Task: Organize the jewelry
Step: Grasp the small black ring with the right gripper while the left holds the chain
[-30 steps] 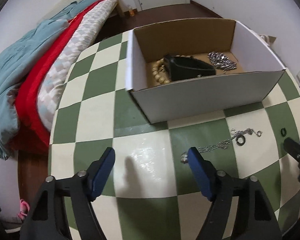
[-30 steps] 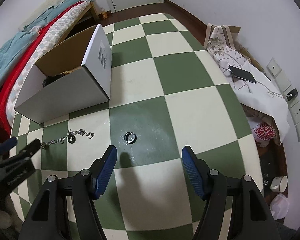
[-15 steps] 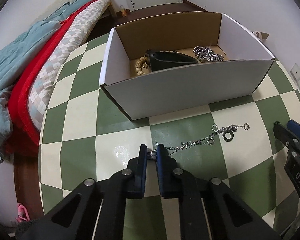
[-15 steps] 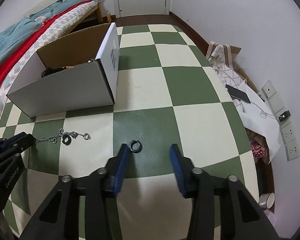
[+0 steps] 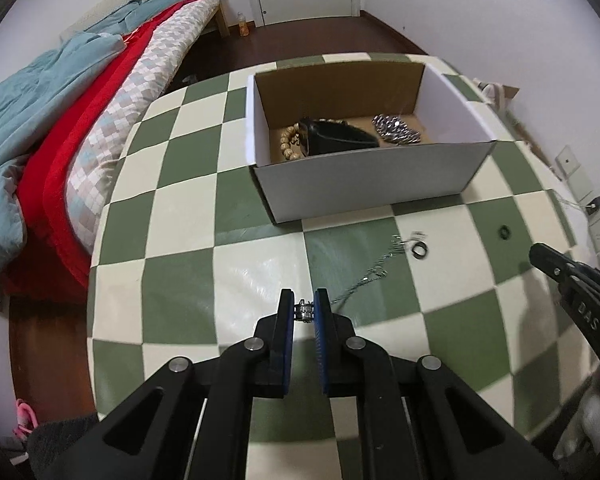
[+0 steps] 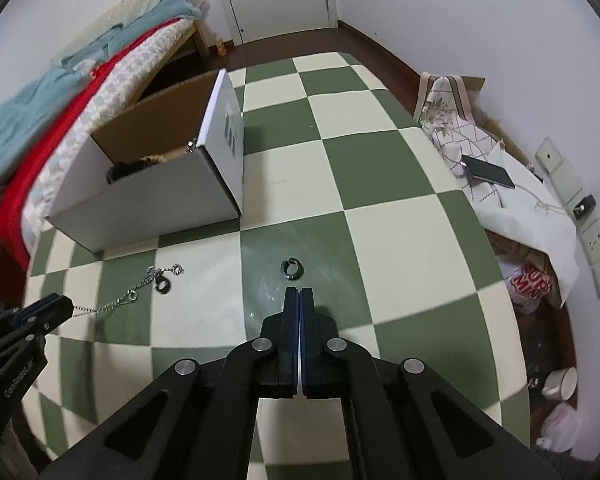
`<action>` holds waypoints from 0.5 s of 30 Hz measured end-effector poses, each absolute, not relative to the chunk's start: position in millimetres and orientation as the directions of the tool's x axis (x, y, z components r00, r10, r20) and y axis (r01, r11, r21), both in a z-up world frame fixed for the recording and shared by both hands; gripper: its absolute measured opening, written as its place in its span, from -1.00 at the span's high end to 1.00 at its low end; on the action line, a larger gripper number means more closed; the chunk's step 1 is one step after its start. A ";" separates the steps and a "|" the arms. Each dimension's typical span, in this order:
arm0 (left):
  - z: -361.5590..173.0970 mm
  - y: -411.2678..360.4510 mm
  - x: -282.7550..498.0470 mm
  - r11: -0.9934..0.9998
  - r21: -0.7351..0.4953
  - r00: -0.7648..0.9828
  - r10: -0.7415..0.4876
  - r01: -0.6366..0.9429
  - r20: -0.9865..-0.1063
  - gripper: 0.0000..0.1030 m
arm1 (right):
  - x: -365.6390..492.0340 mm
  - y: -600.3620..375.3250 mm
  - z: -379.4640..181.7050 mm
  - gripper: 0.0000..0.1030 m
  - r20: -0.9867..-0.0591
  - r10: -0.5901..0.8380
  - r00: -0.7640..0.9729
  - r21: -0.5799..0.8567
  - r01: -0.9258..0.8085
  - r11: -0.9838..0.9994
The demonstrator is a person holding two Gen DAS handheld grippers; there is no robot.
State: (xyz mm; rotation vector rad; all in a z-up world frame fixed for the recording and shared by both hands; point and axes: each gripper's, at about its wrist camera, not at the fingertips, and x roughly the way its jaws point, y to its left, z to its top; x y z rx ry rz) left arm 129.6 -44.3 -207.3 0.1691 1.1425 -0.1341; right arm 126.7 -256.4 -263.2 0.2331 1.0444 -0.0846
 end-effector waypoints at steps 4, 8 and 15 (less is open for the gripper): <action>-183.5 -38.7 116.5 0.979 0.049 0.428 -0.041 0.197 -0.903 0.87 | 115.0 -260.7 -248.9 1.00 -0.848 0.083 0.524 0.204 0.177 0.963; -163.8 -33.1 111.7 0.981 0.040 0.452 -0.051 0.190 -0.891 0.87 | 119.7 -267.8 -249.7 0.99 -0.841 0.178 0.510 0.306 0.179 0.935; -152.8 -22.7 116.5 0.987 0.056 0.470 -0.023 0.154 -0.882 0.86 | 153.1 -258.5 -267.0 0.11 -0.869 0.111 0.483 0.205 0.147 0.968</action>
